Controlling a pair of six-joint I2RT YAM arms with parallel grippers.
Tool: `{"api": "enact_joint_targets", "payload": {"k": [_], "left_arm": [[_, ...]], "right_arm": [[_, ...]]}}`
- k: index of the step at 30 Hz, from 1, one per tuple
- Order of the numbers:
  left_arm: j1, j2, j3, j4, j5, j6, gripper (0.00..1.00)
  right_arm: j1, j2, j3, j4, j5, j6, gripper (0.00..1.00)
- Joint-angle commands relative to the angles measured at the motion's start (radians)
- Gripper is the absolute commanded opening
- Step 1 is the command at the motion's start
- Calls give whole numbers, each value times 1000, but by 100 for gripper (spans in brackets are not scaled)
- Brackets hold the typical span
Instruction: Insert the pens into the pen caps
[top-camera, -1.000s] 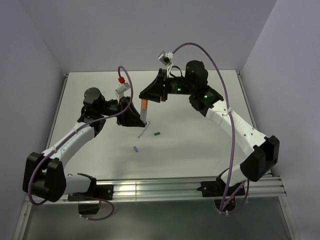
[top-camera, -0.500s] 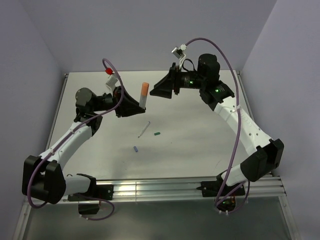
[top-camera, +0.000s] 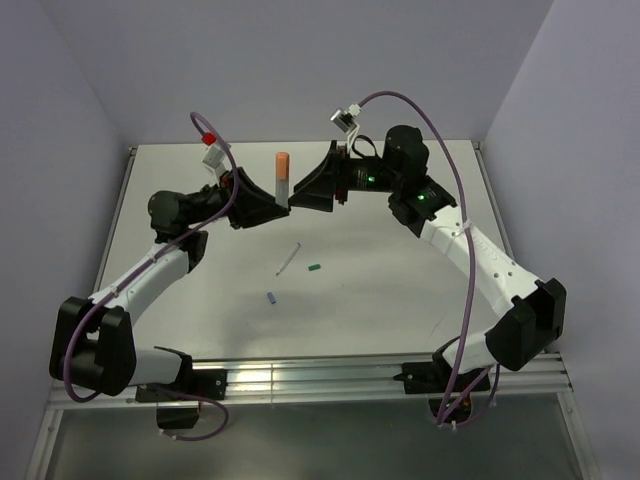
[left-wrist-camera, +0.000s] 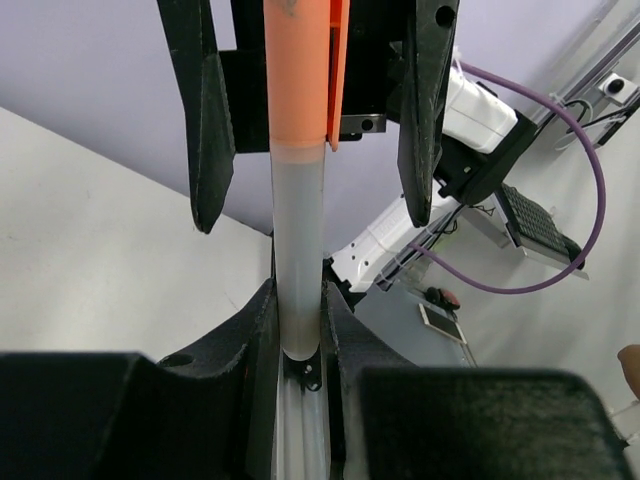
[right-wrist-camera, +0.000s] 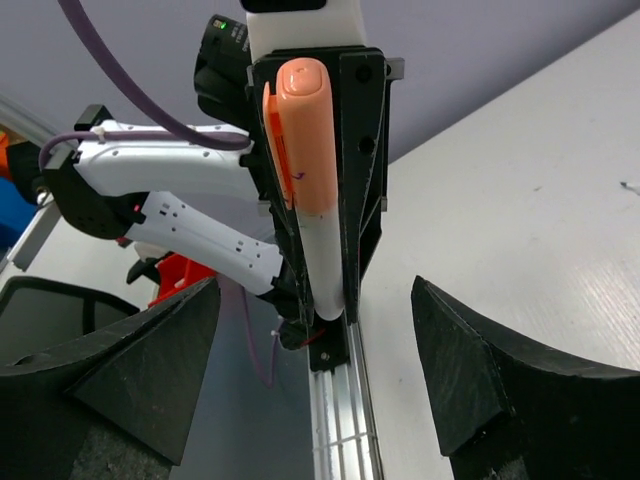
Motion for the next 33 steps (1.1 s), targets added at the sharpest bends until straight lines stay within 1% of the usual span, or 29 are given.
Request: {"api": "enact_joint_targets", "payload": {"k": [1,2,4,8,10,11,12,14,15,16,18,19,20,21,22,24,25,26,27,28,29,30,31,32,33], "left_arm": [[2,-9,-13,100,-31,-46,0],[2,-13,-14,92,-34,-41,0],[2,-15,-25,89,-39,-35,0],[-1,-23,-40,85,-45,-31,0],[-1,-27,-43,80,-51,-28,0],[-1,-29,-46,80,-57,-29,0],[-1,-29,-49,82,-57,-29,0],[-1,-29,-48,73,-57,-22,0],[-1,-30,-46,69,-59,-20,0],[-1,-29,-46,68,-61,-20,1],[-1,-30,-43,54,-64,-14,4],[-1,-30,-42,21,-65,1,8],[-1,-32,-39,1,-64,12,12],[-1,-32,-36,-30,-62,27,23],[0,-39,-33,-96,-64,58,27],[2,-47,-26,-159,-57,92,32],[8,-64,-25,-197,-57,145,37],[12,-75,-11,-316,-56,181,42],[17,-85,3,-392,-57,225,54],[28,-104,21,-503,-59,344,60],[32,-112,64,-603,-68,413,61],[37,-116,85,-806,-99,483,74],[38,-122,111,-910,-128,637,86],[40,-122,163,-1002,-161,705,87],[40,-119,182,-1156,-235,763,88]], "right_arm": [[18,21,34,88,23,28,83],[21,26,43,93,29,29,82],[25,37,54,97,37,32,76],[41,61,68,102,54,34,70],[45,66,69,109,52,45,64],[50,72,71,116,52,46,60],[51,74,71,117,54,48,51],[56,80,71,125,51,57,42],[57,80,70,125,52,57,34],[59,83,68,126,51,55,31],[62,81,66,126,46,54,20],[62,80,60,126,43,51,15],[62,75,57,126,38,48,4],[58,74,54,125,35,48,0],[56,69,37,125,35,46,0],[44,49,14,120,31,43,0],[19,40,-19,119,28,42,0],[1,16,-41,111,22,37,0],[-19,0,-67,97,22,28,0],[-42,-17,-119,81,19,-3,0],[-94,-50,-142,3,12,-38,0],[-120,-66,-156,-69,23,-91,0],[-148,-81,-174,-158,35,-227,0],[-201,-110,-190,-300,40,-297,0],[-231,-127,-203,-362,78,-361,0]]}}
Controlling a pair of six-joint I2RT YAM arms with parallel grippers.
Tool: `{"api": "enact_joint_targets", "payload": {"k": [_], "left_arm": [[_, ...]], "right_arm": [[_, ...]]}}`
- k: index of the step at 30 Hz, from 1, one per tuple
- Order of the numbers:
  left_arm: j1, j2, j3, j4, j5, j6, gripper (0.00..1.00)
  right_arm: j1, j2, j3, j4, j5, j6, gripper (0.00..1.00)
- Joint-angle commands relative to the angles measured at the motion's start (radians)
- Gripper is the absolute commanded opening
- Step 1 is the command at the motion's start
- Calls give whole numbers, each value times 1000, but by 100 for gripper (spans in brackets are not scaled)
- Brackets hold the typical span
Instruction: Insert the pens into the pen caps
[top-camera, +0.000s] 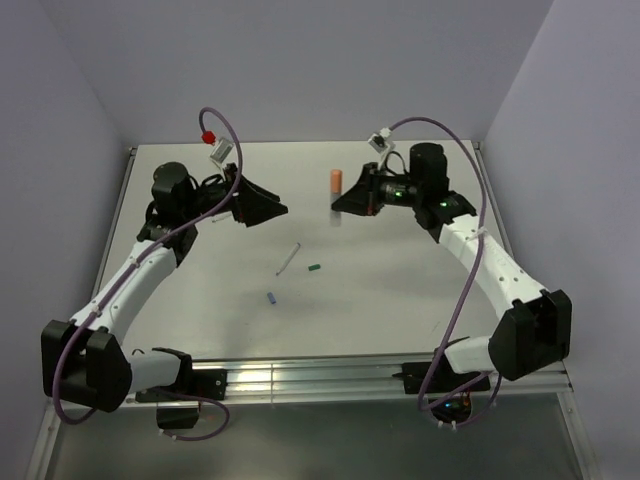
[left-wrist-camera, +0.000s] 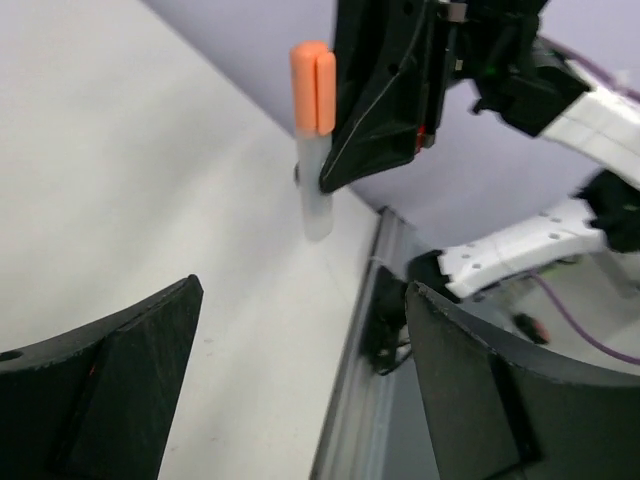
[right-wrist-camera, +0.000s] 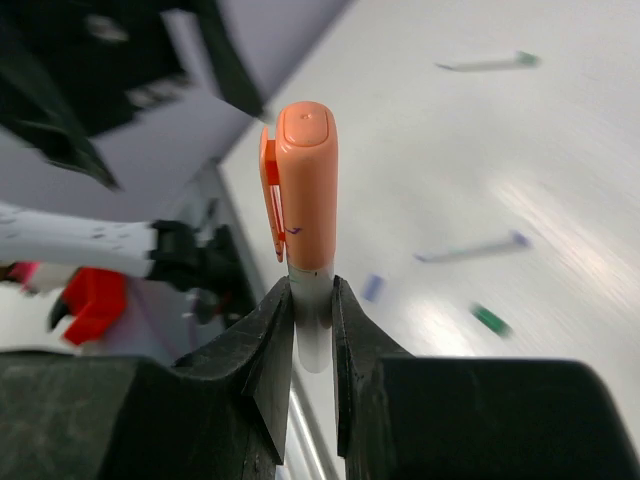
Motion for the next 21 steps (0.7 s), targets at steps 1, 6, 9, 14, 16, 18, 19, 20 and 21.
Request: {"api": "enact_joint_targets", "payload": {"k": [1,6,9,14,16,18,19,20,21], "left_arm": [[9,-39,118,-493,-158,407,89],[14,-10,212,-662,-348,500,99],[17,16,255,-726,-399,549,99],[18,33,281,-734,-442,558,100],[20,41,284,-743,-430,569,100],[20,41,273,-740,-418,572,100],[21,38,262,-739,-418,578,99],[21,35,256,-734,-422,581,99],[21,33,250,-731,-433,581,99]], "right_arm": [[-117,-101,-45,-310,69,-362,0],[-366,-67,-37,-737,205,-729,0],[-489,-12,-54,-867,316,-901,0],[-628,126,-126,-901,475,-1022,0],[-709,208,-149,-884,486,-1042,0],[-763,255,-148,-868,495,-1061,0],[-803,287,-148,-857,500,-1061,0],[-819,302,-145,-843,503,-1067,0],[-831,318,-139,-838,506,-1065,0]]}}
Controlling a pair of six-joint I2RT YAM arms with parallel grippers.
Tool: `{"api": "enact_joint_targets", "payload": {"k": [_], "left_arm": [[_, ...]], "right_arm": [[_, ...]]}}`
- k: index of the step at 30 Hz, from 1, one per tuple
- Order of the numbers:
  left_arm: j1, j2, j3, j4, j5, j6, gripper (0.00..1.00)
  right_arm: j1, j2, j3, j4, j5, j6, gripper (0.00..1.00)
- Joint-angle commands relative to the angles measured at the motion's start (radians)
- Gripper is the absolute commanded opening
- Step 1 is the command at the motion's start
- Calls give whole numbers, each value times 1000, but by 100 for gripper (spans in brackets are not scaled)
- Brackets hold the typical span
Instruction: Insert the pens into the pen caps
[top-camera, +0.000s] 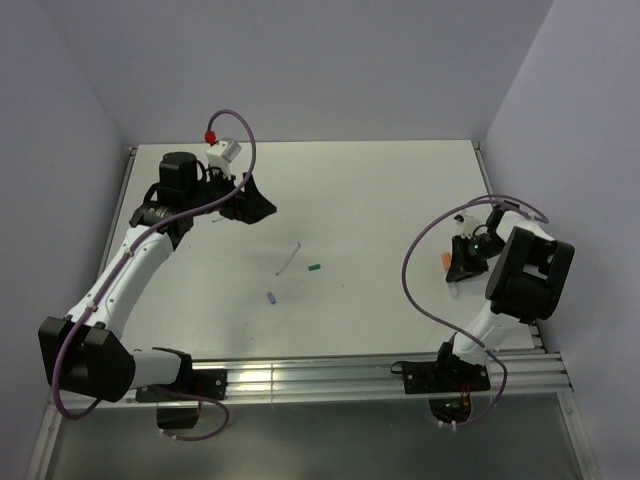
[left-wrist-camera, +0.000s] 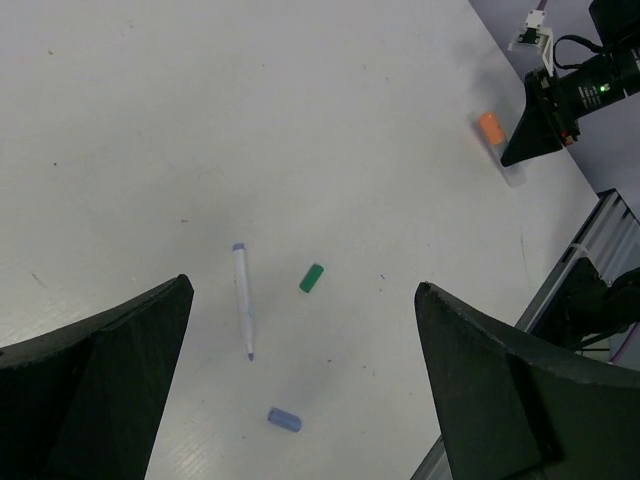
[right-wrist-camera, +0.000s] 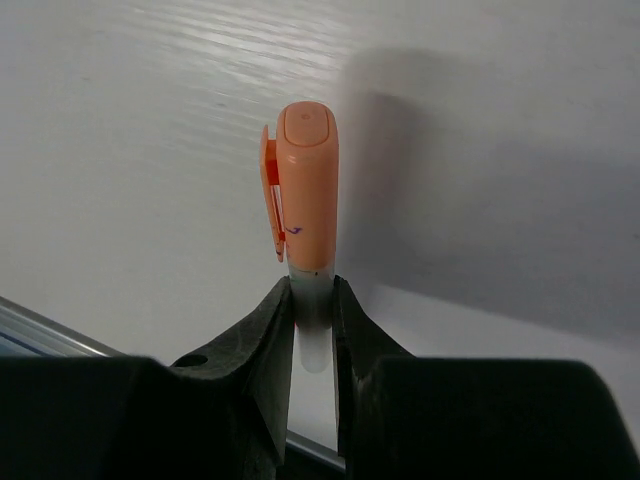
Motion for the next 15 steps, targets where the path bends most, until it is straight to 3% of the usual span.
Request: {"api": "enact_joint_targets", "payload": {"k": [1,15], "left_arm": [[5,-8,11,8,-29,39,100],[13,4,15,13,-58,45,100]], "right_arm": [[-45,27,20,3,36,-63,0],[-68,223,149,-11,-7,29,3]]}}
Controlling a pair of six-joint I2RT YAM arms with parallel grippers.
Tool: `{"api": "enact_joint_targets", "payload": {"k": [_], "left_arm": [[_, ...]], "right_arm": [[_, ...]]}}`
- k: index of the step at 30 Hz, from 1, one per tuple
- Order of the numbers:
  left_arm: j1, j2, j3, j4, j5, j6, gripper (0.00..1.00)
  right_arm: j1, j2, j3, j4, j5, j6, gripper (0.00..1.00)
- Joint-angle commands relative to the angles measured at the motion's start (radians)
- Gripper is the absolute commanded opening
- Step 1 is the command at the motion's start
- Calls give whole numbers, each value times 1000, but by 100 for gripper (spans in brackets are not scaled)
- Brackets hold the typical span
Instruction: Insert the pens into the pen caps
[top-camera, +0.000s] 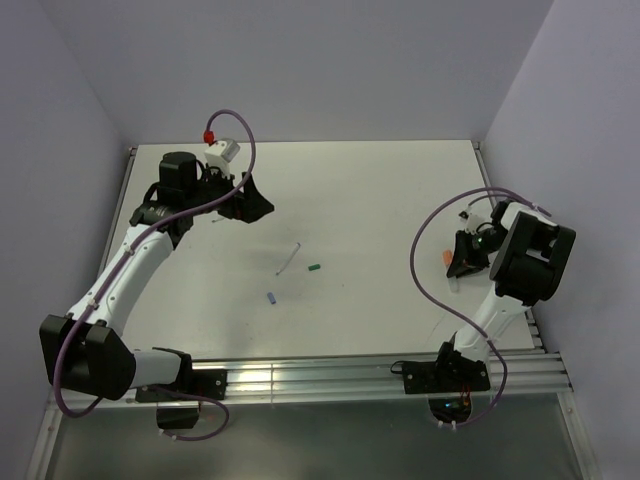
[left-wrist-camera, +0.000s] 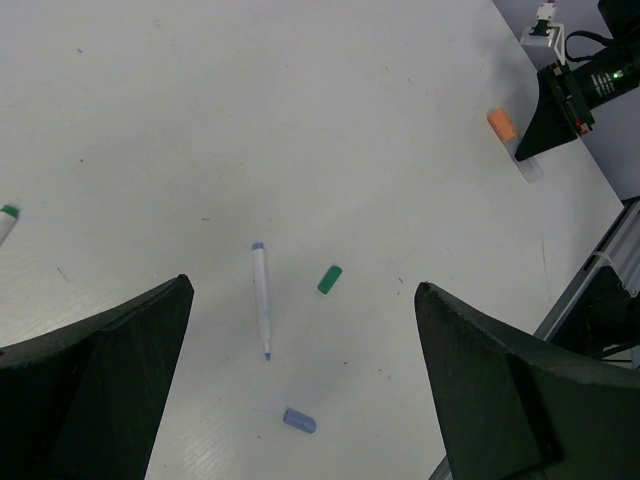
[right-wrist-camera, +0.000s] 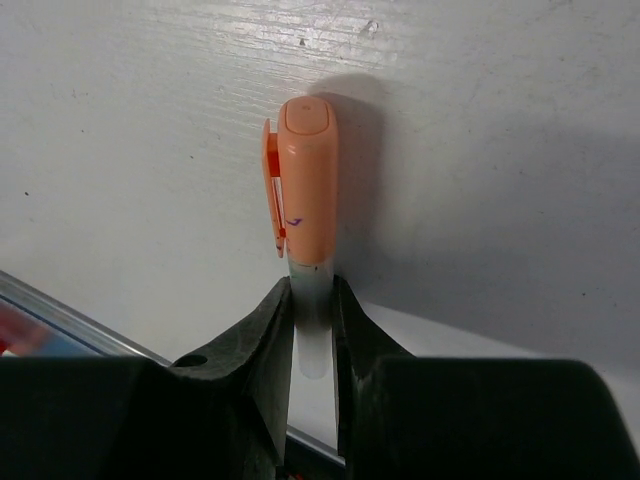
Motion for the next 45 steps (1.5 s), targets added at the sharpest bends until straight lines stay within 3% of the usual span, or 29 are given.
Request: {"api": "enact_joint_targets", "payload": {"k": [1,3,7,11,18,21,27,29,30,33,39,45], "left_arm": [[7,-6,12,21,-23,21,100],[7,-4,9,28,-21,11,99],[8,-1,12,35,-11,7,100],[8,2,17,27,-18,5,99],[11,-3,18,22,-44,10,99],[14,-4,17,12,-41,14,99],[20,-13,9,38,-49,15,99],[45,-24,-4,80,8,8,99],[53,-27,-12,88,9,13,100],[71,-16,-6,73,-7,109,99],[71,118,141,-146,-174,298,99],[34,204,132,-163,-217,315,73]], "right_arm": [[-5,33,16,40,14,5,10],[-5,36,14,37,20,14,16],[-5,28,14,37,45,33,39],[-7,22,23,37,89,31,48],[-7,4,52,35,158,45,52],[-7,-16,63,29,186,47,62],[-7,-73,95,6,209,31,73],[-5,-105,133,-24,178,34,76],[-3,-114,152,-55,160,36,83],[29,-180,224,-84,129,43,93],[193,-300,327,-94,115,62,96],[378,-332,385,-75,64,146,97]]}}
